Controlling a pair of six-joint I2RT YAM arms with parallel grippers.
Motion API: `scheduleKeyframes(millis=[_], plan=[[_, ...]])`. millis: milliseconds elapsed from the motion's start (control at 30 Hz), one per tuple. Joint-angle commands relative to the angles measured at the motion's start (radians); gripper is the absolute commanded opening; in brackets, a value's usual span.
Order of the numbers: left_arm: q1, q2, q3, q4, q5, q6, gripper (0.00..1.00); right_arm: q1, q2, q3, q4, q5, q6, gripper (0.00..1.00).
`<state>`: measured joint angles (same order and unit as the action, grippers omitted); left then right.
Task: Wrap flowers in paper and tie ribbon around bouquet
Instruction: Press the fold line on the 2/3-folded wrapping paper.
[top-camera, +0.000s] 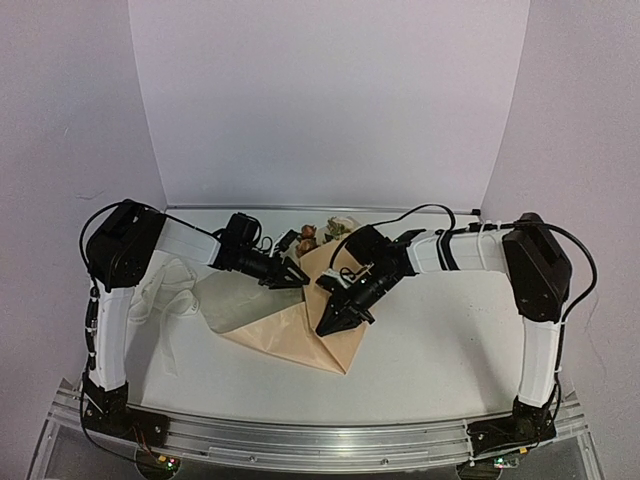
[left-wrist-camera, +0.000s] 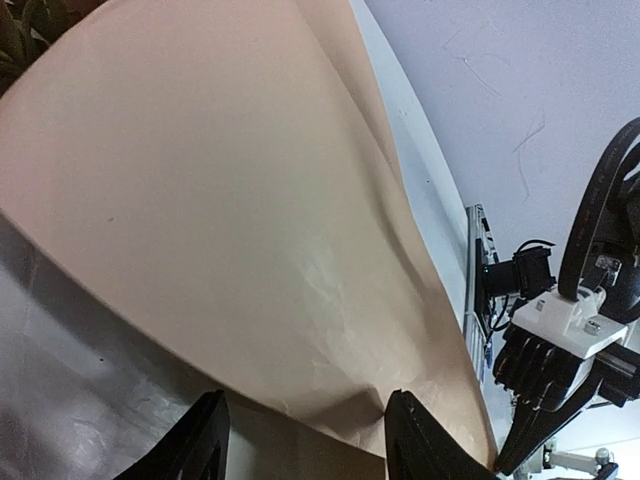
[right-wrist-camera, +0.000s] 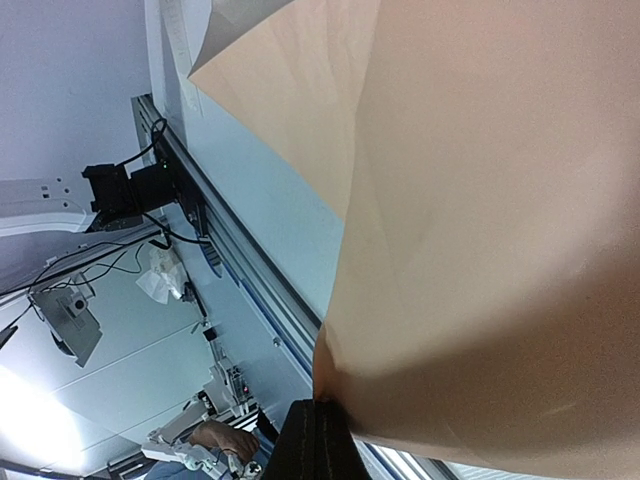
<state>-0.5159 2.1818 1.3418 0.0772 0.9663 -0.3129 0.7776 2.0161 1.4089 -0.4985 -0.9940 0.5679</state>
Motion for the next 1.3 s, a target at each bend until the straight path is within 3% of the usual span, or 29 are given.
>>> scheduleKeyframes(millis=[0, 100, 300, 800, 1000, 1267], plan=[[0.007, -0.001, 0.042, 0.002, 0.089, -0.003, 0.59, 0.001, 0.019, 0.049, -0.041, -0.043, -0.042, 0.0], [0.007, -0.017, 0.026, 0.005, 0.108, -0.064, 0.61, 0.003, 0.016, 0.047, -0.052, -0.002, -0.061, 0.0], [0.016, -0.041, -0.06, 0.158, 0.122, -0.251, 0.61, 0.012, 0.001, 0.033, -0.065, 0.084, -0.11, 0.0], [0.049, 0.01, -0.049, 0.306, 0.232, -0.591, 0.57, 0.065, -0.095, -0.036, -0.123, 0.368, -0.338, 0.0], [0.066, -0.018, -0.059, 0.287, 0.23, -0.585, 0.62, 0.125, -0.104, -0.006, -0.189, 0.46, -0.453, 0.0], [0.103, 0.031, -0.081, 0.331, 0.239, -0.634, 0.63, 0.135, -0.033, 0.02, -0.183, 0.477, -0.448, 0.0]])
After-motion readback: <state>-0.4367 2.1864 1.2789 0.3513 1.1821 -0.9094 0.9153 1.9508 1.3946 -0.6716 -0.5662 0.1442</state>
